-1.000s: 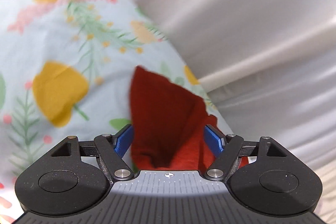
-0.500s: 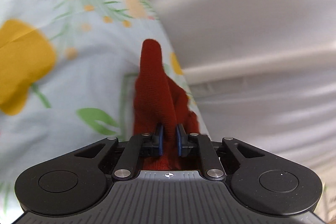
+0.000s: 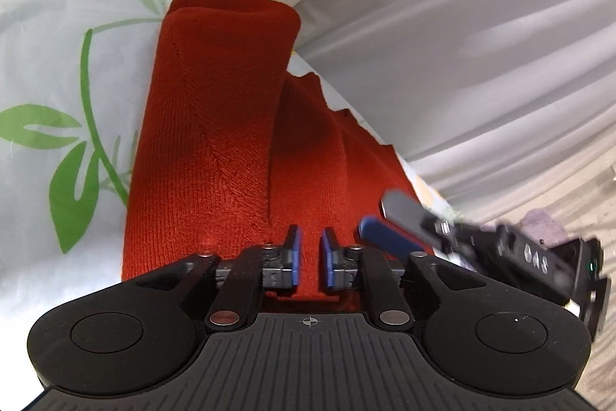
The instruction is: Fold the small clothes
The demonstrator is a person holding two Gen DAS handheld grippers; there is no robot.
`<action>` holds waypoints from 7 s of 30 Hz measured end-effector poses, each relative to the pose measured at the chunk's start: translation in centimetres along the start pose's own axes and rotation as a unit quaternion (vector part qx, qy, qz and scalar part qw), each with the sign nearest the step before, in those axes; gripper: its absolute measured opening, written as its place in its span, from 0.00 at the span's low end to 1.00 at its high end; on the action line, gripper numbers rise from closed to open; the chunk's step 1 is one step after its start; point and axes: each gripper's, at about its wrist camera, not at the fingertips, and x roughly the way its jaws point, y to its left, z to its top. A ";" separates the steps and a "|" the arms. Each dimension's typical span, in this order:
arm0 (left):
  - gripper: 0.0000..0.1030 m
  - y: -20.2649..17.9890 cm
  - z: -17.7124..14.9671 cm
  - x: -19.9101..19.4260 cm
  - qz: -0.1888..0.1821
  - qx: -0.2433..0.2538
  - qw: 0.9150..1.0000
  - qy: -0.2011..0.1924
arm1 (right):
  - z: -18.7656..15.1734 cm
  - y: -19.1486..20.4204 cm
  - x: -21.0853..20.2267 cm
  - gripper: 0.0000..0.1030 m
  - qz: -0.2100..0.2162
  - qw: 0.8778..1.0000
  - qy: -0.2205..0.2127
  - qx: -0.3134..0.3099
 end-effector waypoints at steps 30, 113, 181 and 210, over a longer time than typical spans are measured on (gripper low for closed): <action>0.54 1.2 0.2 -1.5 0.073 -0.085 0.992 -0.066 | 0.5 2.5 4.6 0.05 -0.029 0.990 0.038 -0.130; 0.85 -6.1 1.9 2.6 0.067 0.015 0.997 -0.025 | 4.8 -7.8 -6.4 0.51 -0.053 0.998 -0.030 -0.007; 0.86 -12.2 -6.0 7.8 0.238 0.253 0.938 -0.019 | -2.2 -13.0 -14.7 0.08 -0.098 0.966 -0.147 0.187; 0.97 -7.2 3.1 3.9 0.027 0.072 0.997 0.026 | 5.4 -17.2 -17.0 0.67 -0.034 0.991 -0.092 0.091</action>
